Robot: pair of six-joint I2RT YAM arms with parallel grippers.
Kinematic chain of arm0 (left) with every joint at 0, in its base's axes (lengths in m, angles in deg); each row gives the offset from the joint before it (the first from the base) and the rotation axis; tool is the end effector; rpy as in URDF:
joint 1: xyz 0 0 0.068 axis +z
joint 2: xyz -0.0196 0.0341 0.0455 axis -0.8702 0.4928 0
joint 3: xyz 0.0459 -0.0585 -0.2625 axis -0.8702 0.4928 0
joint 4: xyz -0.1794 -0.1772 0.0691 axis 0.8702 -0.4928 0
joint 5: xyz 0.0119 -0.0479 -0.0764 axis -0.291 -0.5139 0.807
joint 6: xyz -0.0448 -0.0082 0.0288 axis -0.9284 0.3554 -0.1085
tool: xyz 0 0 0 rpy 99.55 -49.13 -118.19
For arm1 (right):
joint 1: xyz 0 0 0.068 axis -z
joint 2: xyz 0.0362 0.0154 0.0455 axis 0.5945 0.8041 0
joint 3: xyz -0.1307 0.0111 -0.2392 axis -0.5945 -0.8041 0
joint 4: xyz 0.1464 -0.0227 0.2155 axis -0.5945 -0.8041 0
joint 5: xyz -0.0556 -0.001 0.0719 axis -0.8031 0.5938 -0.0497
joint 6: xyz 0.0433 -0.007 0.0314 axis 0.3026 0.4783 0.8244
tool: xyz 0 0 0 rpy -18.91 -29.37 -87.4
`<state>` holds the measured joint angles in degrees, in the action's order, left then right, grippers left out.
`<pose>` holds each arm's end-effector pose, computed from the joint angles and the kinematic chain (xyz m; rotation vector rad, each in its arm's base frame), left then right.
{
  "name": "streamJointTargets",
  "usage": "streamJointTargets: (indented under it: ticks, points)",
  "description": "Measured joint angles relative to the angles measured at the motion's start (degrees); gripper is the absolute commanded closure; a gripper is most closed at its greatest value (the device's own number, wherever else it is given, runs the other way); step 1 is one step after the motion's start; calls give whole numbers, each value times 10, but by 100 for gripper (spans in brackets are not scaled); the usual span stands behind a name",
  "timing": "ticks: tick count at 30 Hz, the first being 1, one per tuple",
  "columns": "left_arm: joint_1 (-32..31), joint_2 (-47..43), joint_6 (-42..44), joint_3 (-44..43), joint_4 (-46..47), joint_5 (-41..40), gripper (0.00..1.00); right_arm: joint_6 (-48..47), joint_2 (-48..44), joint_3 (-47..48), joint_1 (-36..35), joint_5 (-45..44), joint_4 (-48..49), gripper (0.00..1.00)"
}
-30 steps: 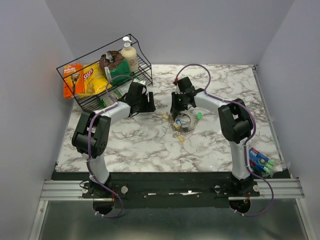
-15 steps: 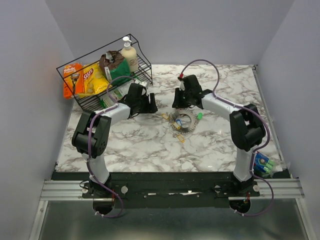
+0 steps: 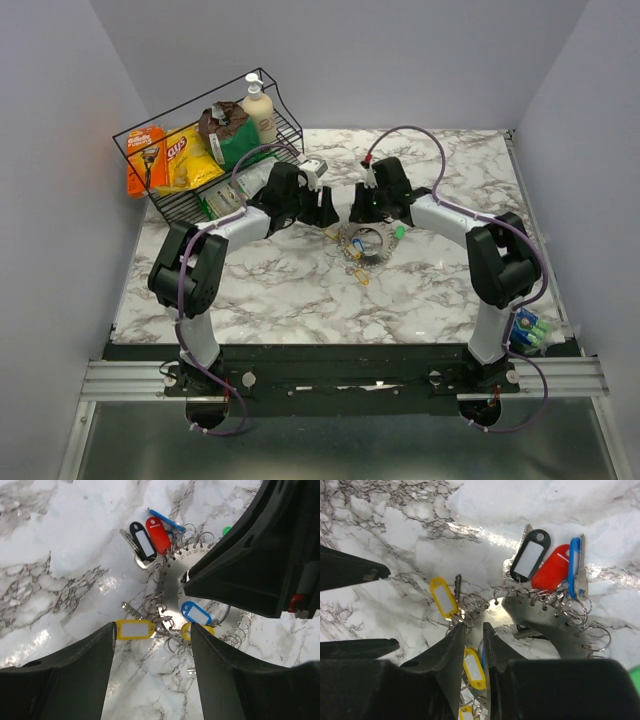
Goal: Put the keys on the keyring
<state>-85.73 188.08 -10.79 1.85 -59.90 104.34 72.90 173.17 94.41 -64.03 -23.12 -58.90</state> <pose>0.3557 -0.1845 0.2007 0.4485 2.1822 -0.8716 0.3662 0.1989 0.2008 -0.3030 2.4006 0.6081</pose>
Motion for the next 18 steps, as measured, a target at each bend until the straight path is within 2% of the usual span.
streamJointTargets:
  ticks: [6, 12, 18]
  points:
    - [-7, 39, 51, -57, -5, 21, 33, 0, -18, -28, 23, 11, 6, 71]
    - [-15, 88, 104, -122, -54, 33, 39, 0, -39, -36, 33, 14, 13, 71]
    - [-26, 128, 155, -176, -114, 43, 40, 2, -49, -50, 52, 24, 18, 71]
